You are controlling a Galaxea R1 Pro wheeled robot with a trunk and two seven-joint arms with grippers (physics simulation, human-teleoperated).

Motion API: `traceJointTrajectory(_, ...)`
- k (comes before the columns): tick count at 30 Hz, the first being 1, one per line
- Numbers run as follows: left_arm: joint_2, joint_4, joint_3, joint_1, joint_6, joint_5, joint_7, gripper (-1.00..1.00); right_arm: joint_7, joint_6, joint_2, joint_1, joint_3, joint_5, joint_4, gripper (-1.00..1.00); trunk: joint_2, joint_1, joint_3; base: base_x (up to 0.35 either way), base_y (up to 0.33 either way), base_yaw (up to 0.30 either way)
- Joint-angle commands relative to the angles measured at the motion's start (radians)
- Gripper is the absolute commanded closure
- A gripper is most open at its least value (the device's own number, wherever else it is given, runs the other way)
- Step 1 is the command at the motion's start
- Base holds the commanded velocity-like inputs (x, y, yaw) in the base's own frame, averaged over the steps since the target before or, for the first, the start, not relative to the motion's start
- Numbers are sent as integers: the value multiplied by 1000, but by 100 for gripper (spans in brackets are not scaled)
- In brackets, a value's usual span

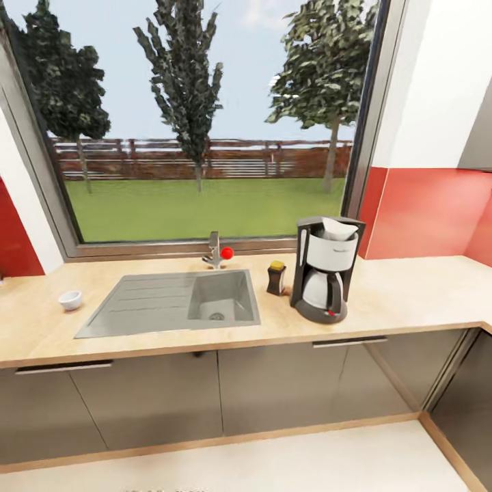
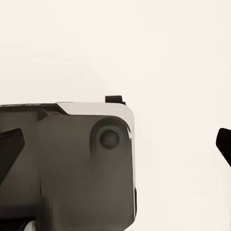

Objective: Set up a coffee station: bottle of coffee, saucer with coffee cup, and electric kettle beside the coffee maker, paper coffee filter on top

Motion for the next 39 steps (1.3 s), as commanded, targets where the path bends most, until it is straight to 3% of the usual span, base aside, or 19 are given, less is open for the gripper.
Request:
traceJointTrajectory(1, 1, 44, -6, -1, -2, 12, 27, -100, -2, -4, 0, -1, -8, 10, 1, -100, -2, 1, -2, 0, 0, 277)
traceJointTrajectory(5, -1, 288, -5, -2, -6, 22, 208, -100, -3, -4, 0, 0, -9, 10, 1, -100, -2, 1, -4, 0, 0, 277)
traceJointTrajectory(9, -1, 364, 0, -2, -3, 53, 277, -100, -2, -1, -1, -1, -9, 10, 1, -100, -2, 1, -6, 0, 0, 277)
traceJointTrajectory(15, 3, 449, 43, 2, -5, 149, 289, -100, -2, -1, -5, -1, -8, 11, 1, -100, -2, 1, -9, 0, 0, 272)
traceJointTrajectory(18, -10, 461, 54, 3, -6, 179, 289, -100, -5, -2, -6, 0, -7, 12, 2, -100, -2, 1, -12, 0, 0, 240)
traceJointTrajectory(39, -15, 451, 48, 0, -8, 183, 288, -100, -7, -2, -9, 0, -7, 12, 2, -100, -2, 1, -32, 0, 0, 215)
